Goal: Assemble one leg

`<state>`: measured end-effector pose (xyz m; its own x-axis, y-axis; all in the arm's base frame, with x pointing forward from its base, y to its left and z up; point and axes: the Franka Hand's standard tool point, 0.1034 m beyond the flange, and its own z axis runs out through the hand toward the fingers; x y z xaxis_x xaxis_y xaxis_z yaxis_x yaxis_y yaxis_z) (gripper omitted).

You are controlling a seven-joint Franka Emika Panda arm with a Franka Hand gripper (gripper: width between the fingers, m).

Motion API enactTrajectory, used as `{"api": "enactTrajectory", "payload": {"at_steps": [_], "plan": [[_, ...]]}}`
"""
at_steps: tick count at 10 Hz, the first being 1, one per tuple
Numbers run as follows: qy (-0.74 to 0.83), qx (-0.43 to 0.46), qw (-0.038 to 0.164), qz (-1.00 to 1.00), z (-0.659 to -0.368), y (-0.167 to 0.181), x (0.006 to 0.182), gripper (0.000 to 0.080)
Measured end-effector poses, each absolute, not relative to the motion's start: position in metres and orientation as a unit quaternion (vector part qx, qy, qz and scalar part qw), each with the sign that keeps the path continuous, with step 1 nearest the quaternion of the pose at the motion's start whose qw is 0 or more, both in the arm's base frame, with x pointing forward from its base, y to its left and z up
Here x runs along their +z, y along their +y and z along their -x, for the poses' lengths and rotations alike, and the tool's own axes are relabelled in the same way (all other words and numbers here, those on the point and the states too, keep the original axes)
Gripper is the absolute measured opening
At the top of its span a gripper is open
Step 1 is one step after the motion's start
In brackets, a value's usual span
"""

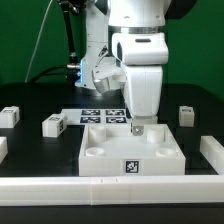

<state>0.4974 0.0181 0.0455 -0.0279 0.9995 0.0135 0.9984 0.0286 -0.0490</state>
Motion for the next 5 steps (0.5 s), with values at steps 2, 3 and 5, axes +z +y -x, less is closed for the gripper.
{"api": "enactTrajectory", "payload": {"at_steps": [2,3,5], "plan": [[-0.715,0.013,0.022,0.698,-0.4977,0.0174,0.0454,0.065],[-0.715,0.013,0.022,0.699,-0.4976,0.0173,0.0453,0.065],[-0.713,0.012,0.022,0.7,-0.4948,0.0181,0.0438,0.065]]}}
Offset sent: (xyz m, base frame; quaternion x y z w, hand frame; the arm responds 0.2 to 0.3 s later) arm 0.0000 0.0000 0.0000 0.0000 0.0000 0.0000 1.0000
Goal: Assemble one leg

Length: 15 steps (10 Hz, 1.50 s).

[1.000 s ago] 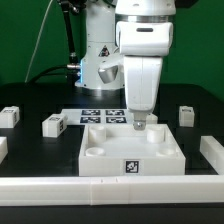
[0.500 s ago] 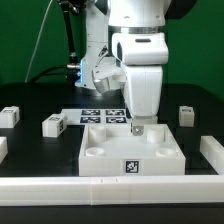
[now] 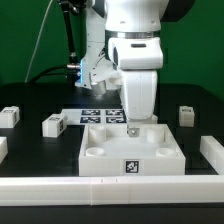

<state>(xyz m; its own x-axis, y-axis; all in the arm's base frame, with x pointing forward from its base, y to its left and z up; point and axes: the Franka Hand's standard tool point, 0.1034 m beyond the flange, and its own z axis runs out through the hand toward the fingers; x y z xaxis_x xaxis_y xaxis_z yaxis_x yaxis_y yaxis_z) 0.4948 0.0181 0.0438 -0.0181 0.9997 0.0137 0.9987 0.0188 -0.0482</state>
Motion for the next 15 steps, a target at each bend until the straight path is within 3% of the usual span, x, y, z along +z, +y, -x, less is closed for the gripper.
{"api": "enactTrajectory", "payload": {"at_steps": [4,9,12,13,14,15], "plan": [[-0.718,0.007,0.027,0.696,-0.443,0.021,0.018,0.065],[-0.699,0.004,0.028,0.714,-0.439,0.016,0.006,0.065],[-0.698,0.004,0.028,0.715,-0.439,0.014,0.006,0.0267],[-0.698,0.004,0.028,0.716,-0.439,0.014,0.006,0.0267],[-0.698,0.005,0.028,0.716,-0.438,0.014,0.006,0.0069],[-0.698,0.002,0.026,0.716,-0.44,0.014,0.007,0.0069]]}}
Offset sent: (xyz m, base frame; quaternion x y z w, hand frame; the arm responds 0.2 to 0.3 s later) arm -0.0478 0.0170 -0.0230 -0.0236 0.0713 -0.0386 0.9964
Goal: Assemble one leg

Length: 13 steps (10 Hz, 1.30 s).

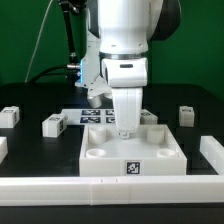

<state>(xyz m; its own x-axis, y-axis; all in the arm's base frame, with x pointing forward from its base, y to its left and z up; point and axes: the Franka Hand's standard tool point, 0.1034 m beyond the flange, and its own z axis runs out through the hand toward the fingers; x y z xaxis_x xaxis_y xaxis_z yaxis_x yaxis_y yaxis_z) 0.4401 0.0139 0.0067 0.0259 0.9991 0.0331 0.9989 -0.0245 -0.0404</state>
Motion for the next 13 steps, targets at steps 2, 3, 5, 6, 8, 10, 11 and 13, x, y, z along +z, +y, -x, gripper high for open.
{"api": "enactTrajectory", "payload": {"at_steps": [2,3,5,6,8,10,11,13], "plan": [[-0.698,0.0,0.024,0.716,-0.441,0.014,0.007,0.0054],[-0.698,-0.001,0.024,0.716,-0.442,0.014,0.007,0.0054],[-0.698,-0.001,0.023,0.716,-0.442,0.014,0.007,0.0054],[-0.699,-0.001,0.023,0.715,-0.442,0.014,0.007,0.0054],[-0.717,-0.007,0.02,0.696,-0.455,0.017,0.007,0.0054],[-0.72,-0.018,0.019,0.694,-0.471,0.034,0.006,0.0054],[-0.715,-0.022,0.018,0.699,-0.477,0.04,0.006,0.0054],[-0.701,-0.028,0.018,0.712,-0.486,0.052,0.006,0.0054]]}}
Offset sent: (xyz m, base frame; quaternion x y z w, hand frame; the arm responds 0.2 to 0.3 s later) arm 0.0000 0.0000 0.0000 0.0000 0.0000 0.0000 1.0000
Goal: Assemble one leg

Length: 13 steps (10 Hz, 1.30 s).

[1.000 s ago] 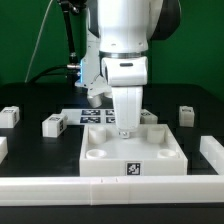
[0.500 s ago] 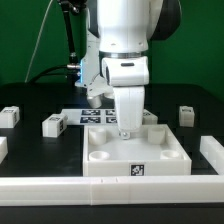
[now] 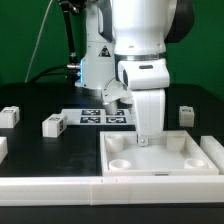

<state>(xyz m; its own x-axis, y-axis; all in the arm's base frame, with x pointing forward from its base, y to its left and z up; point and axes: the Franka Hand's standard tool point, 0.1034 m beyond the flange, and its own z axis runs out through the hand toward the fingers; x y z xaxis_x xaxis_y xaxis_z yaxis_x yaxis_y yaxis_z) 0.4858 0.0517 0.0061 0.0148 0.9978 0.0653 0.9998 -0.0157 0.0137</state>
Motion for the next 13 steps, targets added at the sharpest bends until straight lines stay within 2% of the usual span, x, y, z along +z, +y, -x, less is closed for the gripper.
{"api": "enactTrajectory", "payload": {"at_steps": [2,5,8,9,10,13], "plan": [[-0.693,-0.031,0.02,0.72,-0.489,0.066,0.006,0.0054],[-0.693,-0.024,0.023,0.72,-0.489,0.068,0.006,0.0054],[-0.692,-0.024,0.023,0.721,-0.489,0.068,0.006,0.0471],[-0.692,-0.024,0.023,0.721,-0.489,0.068,0.006,0.0471],[-0.692,-0.024,0.023,0.721,-0.489,0.067,0.006,0.0612],[-0.692,-0.024,0.023,0.721,-0.489,0.067,0.006,0.0648]]}}
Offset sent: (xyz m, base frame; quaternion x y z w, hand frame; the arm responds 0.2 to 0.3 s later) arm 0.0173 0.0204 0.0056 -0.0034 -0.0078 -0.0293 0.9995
